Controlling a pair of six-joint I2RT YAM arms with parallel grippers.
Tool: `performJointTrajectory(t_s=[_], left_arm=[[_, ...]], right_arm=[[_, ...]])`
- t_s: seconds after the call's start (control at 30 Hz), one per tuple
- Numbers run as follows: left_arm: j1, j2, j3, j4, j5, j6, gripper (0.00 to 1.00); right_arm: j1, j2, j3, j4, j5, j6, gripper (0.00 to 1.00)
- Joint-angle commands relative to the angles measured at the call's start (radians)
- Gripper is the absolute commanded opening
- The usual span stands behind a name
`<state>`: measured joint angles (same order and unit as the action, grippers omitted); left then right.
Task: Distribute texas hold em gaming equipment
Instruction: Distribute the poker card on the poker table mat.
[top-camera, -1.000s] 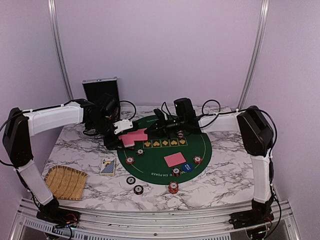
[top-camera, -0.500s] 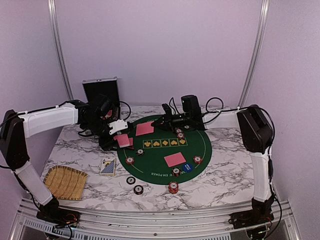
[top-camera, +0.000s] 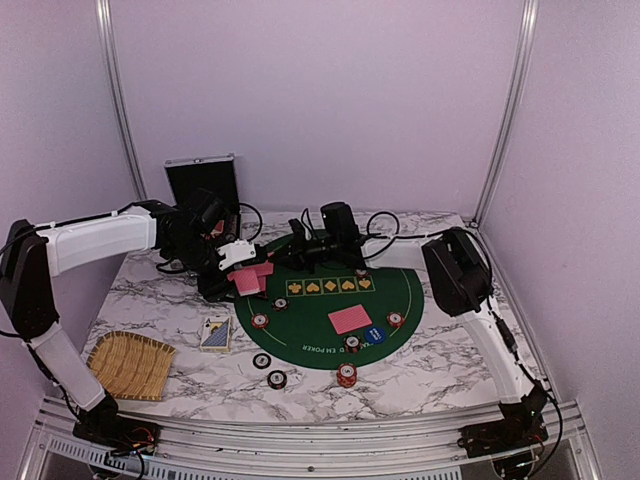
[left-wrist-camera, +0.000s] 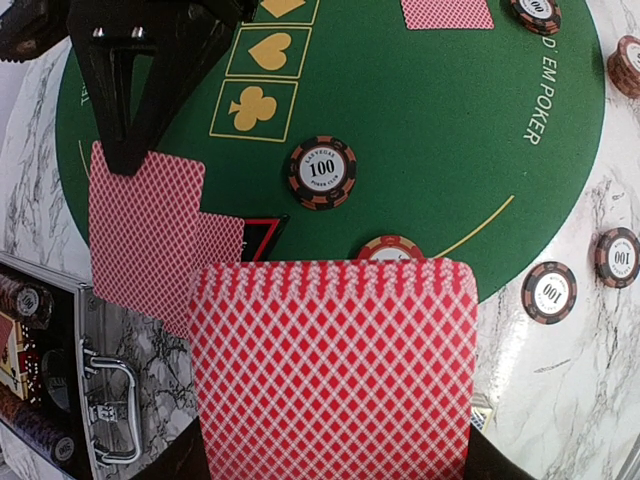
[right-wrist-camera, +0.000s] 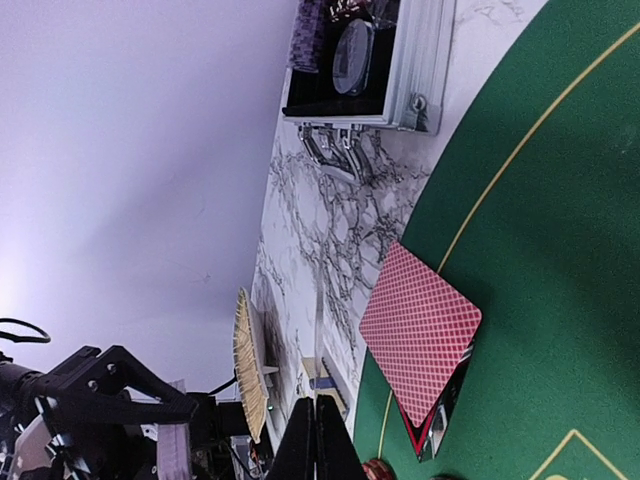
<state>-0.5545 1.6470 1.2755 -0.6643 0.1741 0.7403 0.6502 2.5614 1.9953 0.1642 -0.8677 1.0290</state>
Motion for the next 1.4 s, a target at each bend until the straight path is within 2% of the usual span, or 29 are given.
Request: performJointTrajectory(t_s=[0.0, 0.17, 0.37, 0.7, 0.97, 1.13, 1.37], left_arm=[[0.002, -0.044, -0.001, -0.01, 0.013, -0.004, 0.0], [0.002, -0.041, 0.002, -0.01, 0.018, -0.004, 0.0], [0.002, -0.037, 0.004, -0.01, 0.022, -0.004, 0.0], [0.001, -0.036, 0.02, -0.017, 0.027, -0.011, 0.0], [0.001, -0.028, 0.035, -0.026, 0.036, -0.014, 0.0], [-0.001, -0.023, 0.043, -0.026, 0.032, -0.015, 0.0], [-0.001, -0.006, 0.058, -0.025, 0.03, -0.01, 0.0]], right_arm=[[0.021, 0.059, 0.096, -0.041, 0.045, 0.013, 0.0], [0.029, 0.087, 0.13, -0.155, 0.102, -0.055, 0.02], [0.029, 0.078, 0.134, -0.272, 0.156, -0.14, 0.11], [0.014, 0.021, 0.085, -0.312, 0.143, -0.211, 0.48], [-0.003, -0.08, 0.032, -0.41, 0.189, -0.298, 0.65], [-0.015, -0.242, -0.213, -0.253, 0.177, -0.261, 0.74], [-0.003, -0.412, -0.425, -0.066, 0.106, -0.191, 0.79]])
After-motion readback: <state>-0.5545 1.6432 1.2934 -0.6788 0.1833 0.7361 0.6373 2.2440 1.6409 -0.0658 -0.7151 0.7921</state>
